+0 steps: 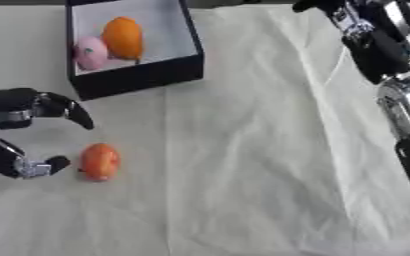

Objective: Pick up objects on the table and place them in the box.

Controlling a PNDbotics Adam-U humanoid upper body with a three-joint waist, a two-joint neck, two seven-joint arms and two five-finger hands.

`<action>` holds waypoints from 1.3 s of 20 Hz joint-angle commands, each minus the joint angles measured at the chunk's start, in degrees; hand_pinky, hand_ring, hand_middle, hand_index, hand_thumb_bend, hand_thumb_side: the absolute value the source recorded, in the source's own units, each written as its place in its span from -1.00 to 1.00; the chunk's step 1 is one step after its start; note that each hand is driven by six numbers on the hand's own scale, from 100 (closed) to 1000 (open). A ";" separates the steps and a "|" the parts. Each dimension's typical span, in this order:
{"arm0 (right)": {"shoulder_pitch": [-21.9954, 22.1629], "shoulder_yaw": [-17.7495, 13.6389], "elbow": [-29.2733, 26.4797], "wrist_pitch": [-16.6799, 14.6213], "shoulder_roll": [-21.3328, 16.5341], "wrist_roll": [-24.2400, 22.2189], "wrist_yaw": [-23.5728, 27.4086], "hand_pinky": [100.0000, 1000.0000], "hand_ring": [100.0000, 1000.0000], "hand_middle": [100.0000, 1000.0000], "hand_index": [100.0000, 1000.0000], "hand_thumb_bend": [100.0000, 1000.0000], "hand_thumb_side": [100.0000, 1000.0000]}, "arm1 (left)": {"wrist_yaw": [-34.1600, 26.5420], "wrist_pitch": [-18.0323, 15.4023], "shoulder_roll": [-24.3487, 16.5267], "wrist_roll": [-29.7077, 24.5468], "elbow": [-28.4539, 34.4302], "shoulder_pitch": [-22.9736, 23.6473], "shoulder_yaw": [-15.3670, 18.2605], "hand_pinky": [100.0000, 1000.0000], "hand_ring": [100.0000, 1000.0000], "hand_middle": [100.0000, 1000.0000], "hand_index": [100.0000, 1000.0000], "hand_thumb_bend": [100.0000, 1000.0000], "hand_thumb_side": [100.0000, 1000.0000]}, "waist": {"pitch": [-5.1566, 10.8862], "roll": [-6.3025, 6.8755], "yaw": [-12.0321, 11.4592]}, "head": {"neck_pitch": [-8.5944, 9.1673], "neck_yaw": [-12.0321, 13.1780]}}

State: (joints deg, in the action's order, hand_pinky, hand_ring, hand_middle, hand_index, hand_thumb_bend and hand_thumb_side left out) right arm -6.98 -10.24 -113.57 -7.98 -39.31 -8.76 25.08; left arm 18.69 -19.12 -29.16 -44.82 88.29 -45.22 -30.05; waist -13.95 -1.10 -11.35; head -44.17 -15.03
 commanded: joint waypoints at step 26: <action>-0.87 -1.21 -1.03 2.71 -1.15 1.01 0.61 0.90 0.34 0.20 0.44 -1.00 -0.05 | 1.90 1.58 4.57 -6.98 -4.44 -0.12 -1.27 1.00 0.78 0.54 0.75 -0.80 -0.70 | 2.26 1.24 -0.12 | 0.05 -0.57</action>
State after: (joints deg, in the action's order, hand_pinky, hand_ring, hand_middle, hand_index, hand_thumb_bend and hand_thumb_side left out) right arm -7.36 -10.60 -113.57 -5.41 -39.09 -7.95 25.28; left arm 20.34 -15.01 -24.42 -48.94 83.61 -44.56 -31.53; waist -13.77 -0.70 -11.51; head -44.18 -15.43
